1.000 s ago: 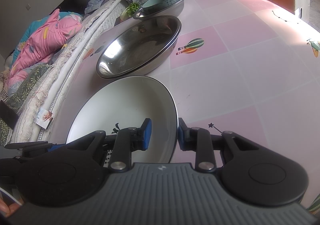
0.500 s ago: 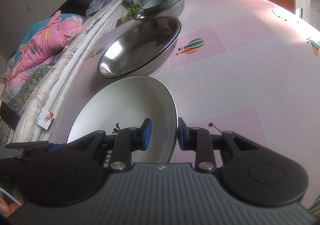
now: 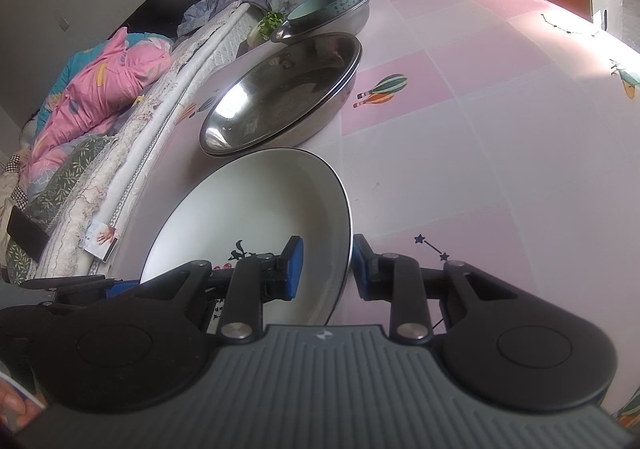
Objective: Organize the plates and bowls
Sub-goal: 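Hold the white plate with both tools and carry it toward the steel plates, then lower the white plate with both tools onto the stacked steel plates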
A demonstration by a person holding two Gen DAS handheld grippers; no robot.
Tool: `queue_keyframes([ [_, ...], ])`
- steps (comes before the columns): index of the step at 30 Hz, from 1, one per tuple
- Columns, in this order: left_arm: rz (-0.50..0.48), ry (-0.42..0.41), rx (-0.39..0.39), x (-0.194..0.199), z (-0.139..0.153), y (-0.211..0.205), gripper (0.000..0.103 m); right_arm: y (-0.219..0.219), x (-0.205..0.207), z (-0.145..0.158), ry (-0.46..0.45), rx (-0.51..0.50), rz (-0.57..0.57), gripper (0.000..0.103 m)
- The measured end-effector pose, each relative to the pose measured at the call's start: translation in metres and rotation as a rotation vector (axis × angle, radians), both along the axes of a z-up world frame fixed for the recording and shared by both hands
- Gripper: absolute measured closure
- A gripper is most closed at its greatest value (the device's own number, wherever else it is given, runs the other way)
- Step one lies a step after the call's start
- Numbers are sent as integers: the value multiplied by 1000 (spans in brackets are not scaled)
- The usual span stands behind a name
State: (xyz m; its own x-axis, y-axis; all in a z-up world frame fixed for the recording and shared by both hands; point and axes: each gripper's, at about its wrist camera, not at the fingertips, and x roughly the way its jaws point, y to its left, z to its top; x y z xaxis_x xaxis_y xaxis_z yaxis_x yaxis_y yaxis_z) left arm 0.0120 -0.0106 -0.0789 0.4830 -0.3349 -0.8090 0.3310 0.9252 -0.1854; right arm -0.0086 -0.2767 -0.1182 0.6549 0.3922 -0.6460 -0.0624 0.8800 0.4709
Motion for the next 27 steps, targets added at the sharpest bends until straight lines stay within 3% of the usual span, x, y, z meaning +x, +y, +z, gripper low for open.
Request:
queue_keyframes([
  [12,1,-39,41,9,-2,-3,45,5,-6,0,-27,-49,-2,80],
  [20,8,-52,55,10,-2,-5,51,8,-8,0,-44,-93,8,85],
  [27,-7,-37,58,8,-1,-5,48,8,-13,2,-49,-112,21,86],
])
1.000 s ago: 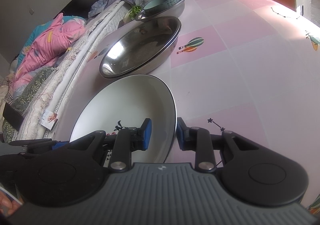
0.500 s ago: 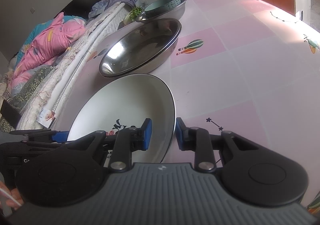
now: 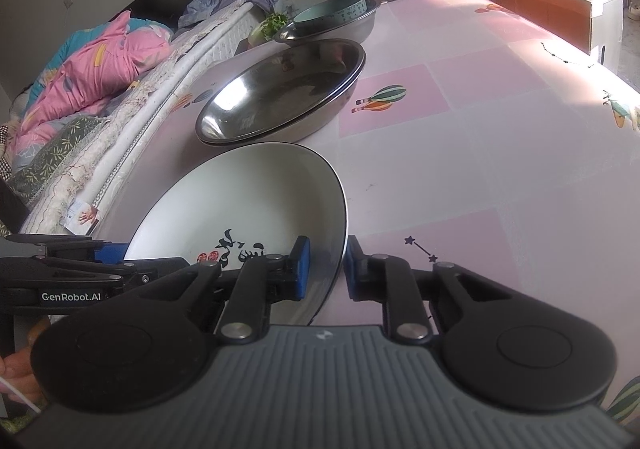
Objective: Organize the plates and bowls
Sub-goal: 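Lower the white plate with both tools onto the stacked steel plates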
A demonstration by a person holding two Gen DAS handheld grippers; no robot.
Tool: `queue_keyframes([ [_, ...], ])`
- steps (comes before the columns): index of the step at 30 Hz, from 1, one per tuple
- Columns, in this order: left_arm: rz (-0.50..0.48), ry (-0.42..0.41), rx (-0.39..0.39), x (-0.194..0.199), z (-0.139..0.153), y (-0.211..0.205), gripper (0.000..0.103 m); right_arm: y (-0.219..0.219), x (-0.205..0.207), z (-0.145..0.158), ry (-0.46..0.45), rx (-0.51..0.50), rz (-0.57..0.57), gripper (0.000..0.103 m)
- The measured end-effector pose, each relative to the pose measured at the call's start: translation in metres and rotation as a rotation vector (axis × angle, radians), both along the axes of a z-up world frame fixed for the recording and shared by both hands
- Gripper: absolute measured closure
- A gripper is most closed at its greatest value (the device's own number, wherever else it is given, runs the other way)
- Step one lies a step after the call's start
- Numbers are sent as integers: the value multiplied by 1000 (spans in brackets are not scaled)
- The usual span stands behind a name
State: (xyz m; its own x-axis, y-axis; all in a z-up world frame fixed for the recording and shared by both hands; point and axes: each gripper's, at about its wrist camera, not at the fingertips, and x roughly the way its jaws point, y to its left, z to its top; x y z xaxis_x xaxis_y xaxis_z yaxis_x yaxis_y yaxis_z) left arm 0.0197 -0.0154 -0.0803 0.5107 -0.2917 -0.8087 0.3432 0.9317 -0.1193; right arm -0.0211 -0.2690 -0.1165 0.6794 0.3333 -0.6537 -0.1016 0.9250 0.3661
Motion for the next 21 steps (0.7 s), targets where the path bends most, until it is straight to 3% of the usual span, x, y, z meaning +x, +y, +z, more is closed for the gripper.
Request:
queue_keyframes([
  [7,-10,-3,18,0,-1,-6,40,0,-1,-2,-9,1,6,85],
  [21,27,5,32,0,1,-11,39,14,-7,1,-36,-77,-11,81],
])
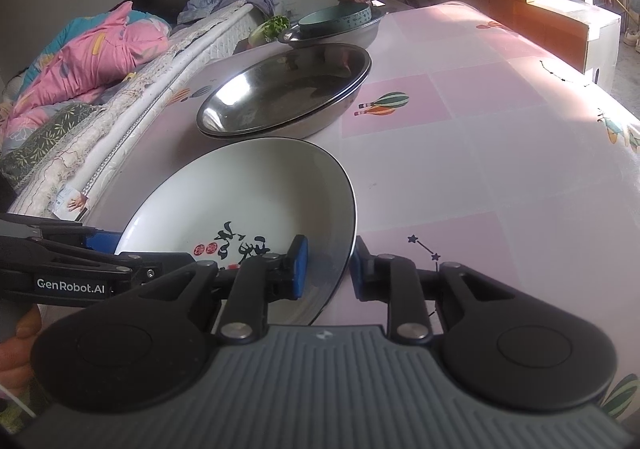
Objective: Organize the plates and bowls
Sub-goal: 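Lower the white plate with both tools onto the stacked steel plates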
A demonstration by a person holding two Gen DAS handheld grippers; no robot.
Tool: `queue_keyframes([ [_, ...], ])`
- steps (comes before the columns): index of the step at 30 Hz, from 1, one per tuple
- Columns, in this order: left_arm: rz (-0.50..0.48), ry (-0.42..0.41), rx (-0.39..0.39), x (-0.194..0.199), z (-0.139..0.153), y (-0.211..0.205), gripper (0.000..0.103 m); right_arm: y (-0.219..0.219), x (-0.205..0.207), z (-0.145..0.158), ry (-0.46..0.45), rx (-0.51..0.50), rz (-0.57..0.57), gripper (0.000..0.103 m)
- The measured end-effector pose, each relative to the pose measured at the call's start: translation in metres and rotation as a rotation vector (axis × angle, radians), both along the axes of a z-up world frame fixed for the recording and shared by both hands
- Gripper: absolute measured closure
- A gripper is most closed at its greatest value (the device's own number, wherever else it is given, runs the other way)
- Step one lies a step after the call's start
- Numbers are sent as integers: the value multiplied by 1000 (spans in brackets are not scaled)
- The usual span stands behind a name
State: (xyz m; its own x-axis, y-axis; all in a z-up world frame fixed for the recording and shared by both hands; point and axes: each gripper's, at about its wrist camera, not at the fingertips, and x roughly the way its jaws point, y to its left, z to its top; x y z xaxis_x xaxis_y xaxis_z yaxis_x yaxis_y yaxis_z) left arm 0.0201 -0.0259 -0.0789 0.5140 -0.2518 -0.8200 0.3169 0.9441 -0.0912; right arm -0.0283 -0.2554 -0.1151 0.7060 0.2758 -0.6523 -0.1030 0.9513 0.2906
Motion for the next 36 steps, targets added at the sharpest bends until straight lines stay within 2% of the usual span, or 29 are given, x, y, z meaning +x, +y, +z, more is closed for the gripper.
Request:
queue_keyframes([
  [36,15,-6,-13,-4,9,0,40,-3,0,7,15,23,-12,80],
])
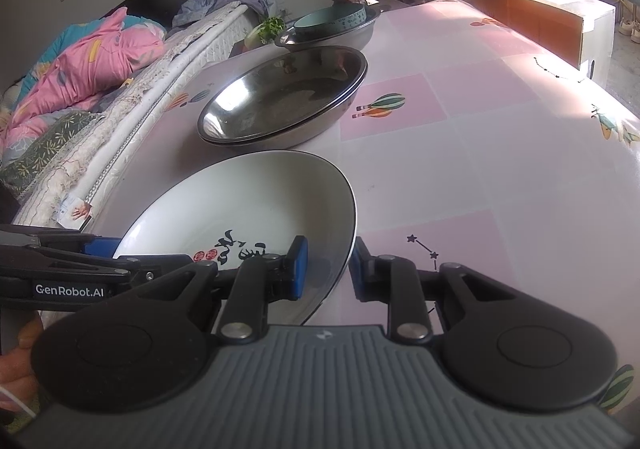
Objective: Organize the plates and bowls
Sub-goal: 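Lower the white plate with both tools onto the stacked steel plates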
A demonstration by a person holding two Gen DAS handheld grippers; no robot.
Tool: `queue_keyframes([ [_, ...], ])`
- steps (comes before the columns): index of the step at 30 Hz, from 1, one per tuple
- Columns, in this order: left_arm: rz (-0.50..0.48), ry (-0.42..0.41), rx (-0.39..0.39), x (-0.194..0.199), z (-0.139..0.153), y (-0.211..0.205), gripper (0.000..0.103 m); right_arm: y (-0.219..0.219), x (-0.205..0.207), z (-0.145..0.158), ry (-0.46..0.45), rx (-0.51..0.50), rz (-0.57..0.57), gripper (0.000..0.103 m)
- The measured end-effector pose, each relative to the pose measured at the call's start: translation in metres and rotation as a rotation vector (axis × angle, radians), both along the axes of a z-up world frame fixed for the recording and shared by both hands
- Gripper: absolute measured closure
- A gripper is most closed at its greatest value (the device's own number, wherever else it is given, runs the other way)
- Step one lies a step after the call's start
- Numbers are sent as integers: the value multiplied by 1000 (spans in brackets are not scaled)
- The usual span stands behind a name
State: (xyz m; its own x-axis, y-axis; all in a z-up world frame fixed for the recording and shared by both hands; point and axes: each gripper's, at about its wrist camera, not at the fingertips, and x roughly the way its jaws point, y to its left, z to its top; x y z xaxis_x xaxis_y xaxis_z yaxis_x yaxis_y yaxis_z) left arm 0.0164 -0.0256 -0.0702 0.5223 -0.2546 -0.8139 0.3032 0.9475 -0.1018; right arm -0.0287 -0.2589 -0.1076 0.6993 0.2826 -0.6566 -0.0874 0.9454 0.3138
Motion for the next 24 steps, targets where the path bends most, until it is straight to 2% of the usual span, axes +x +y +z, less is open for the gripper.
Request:
queue_keyframes([
  [24,-4,-17,-6,-3,4,3,40,1,-5,7,-21,-25,15,80],
])
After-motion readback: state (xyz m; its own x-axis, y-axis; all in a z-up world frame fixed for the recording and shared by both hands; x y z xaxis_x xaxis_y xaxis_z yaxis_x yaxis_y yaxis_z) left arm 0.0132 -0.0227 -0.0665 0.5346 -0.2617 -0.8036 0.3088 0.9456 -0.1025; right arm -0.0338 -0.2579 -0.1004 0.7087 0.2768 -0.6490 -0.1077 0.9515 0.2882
